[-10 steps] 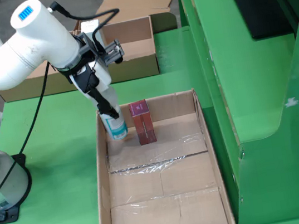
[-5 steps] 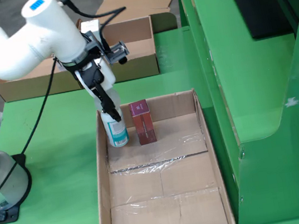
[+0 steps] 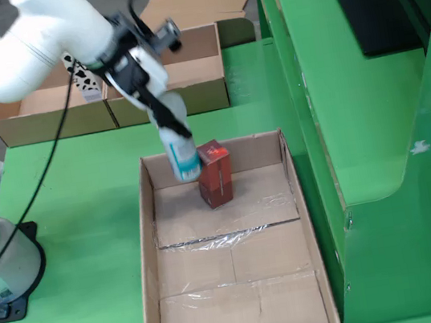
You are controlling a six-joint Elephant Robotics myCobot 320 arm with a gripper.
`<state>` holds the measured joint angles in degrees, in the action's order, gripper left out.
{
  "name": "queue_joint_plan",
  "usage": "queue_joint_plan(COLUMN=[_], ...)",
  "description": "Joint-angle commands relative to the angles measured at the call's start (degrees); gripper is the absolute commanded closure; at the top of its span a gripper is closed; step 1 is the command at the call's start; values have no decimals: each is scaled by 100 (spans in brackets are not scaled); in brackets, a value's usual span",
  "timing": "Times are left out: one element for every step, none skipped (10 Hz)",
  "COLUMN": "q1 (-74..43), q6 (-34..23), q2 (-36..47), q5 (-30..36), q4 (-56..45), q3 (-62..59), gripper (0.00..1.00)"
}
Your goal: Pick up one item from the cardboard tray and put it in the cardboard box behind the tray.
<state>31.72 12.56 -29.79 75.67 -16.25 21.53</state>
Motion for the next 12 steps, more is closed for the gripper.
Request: queue_joint_plan(q1=[195, 450, 450, 891, 650, 650, 1281, 1281, 1626, 1626, 1878, 2114], q6=[-8, -55, -55, -212, -84, -84, -512, -512, -878, -878, -1142, -1545], q2=[266, 177, 177, -76, 114, 114, -451, -451, -873, -873, -1165, -1539], q5=[-258, -482, -482, -819, -624, -624, -1079, -1079, -1387, -1387, -1648, -2047], q4=[199, 484, 484, 1012, 621, 621, 1751, 1751, 2596, 2596, 3175, 4093], q3=[-2153, -2153, -2153, -2153, -2153, -2153, -2153, -2153, -2153, -2153, -2153, -2153], gripper=[100, 100, 100, 100, 100, 100, 100, 100, 100, 100, 100, 100])
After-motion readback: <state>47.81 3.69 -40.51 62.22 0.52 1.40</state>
